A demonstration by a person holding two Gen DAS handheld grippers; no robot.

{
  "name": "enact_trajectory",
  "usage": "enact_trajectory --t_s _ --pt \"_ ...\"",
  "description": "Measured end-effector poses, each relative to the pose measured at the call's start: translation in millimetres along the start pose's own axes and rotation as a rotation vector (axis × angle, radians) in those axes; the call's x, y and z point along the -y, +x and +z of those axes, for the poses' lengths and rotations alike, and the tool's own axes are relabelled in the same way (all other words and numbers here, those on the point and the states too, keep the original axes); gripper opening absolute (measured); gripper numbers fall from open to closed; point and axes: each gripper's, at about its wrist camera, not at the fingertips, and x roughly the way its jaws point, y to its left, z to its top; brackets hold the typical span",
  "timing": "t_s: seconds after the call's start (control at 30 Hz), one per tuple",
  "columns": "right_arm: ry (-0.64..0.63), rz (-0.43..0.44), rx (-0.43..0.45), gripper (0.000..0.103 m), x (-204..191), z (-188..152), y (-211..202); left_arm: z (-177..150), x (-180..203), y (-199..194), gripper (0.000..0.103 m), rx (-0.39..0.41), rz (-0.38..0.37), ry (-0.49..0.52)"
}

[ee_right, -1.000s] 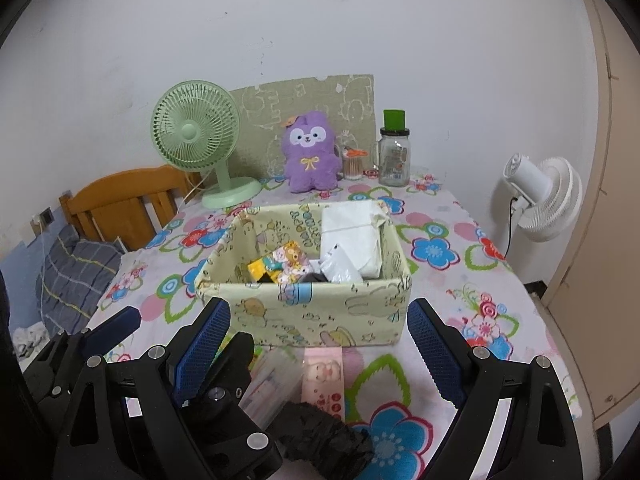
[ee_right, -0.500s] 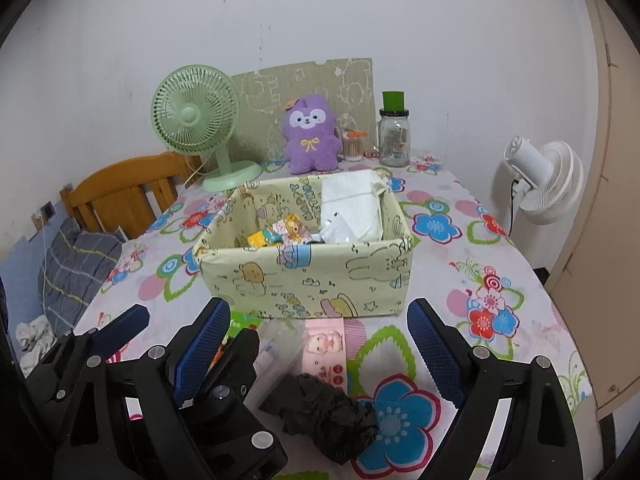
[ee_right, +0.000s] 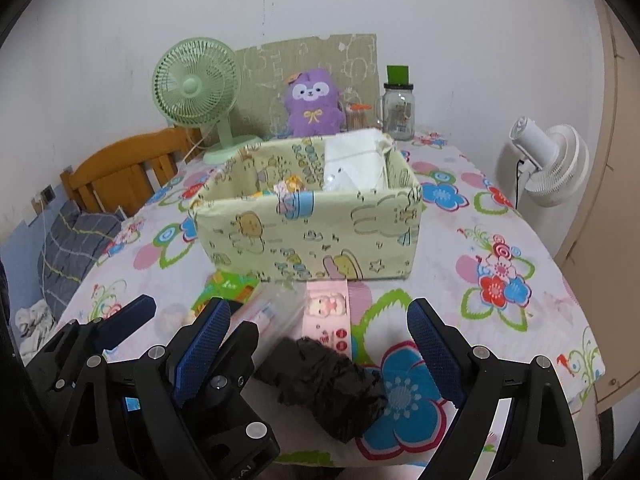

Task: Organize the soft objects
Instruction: 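Move both tools back toward the straw bag and black bundle on the table, then grasp the clear straw bag with the left tool while the right tool grasps the black bundle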

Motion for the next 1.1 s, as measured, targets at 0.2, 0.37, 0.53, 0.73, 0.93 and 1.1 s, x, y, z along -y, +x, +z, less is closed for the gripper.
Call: enact_trajectory --t_s 0.2,0.37,0.53,0.73,0.93,1.1 --pt "0.001 -0.006 -0.025 0.092 0.6 -10.3 7.0 -10.3 -0.6 7.8 0.082 -0.031 -0.015 0.004" --pt "-0.002 -0.014 -0.053 0.092 1.2 -15.3 16.3 -14.7 -1.4 16.3 0.078 -0.058 -0.018 0.000" --pt "0.006 -0.008 -0.072 0.089 3.3 -18.6 24.9 -17.9 0.2 24.1 0.072 -0.077 -0.028 0.006" --pt "0.028 0.012 -0.087 0.088 7.2 -21.4 32.1 -20.3 2.2 29.9 0.069 -0.087 -0.031 0.011" --pt "0.037 0.010 -0.089 0.088 10.7 -21.1 29.9 -20.0 3.3 30.9 0.053 -0.083 -0.033 0.013" --pt "0.049 0.009 -0.094 0.088 14.5 -22.2 27.3 -20.0 3.8 31.7 0.038 -0.084 -0.030 0.012"
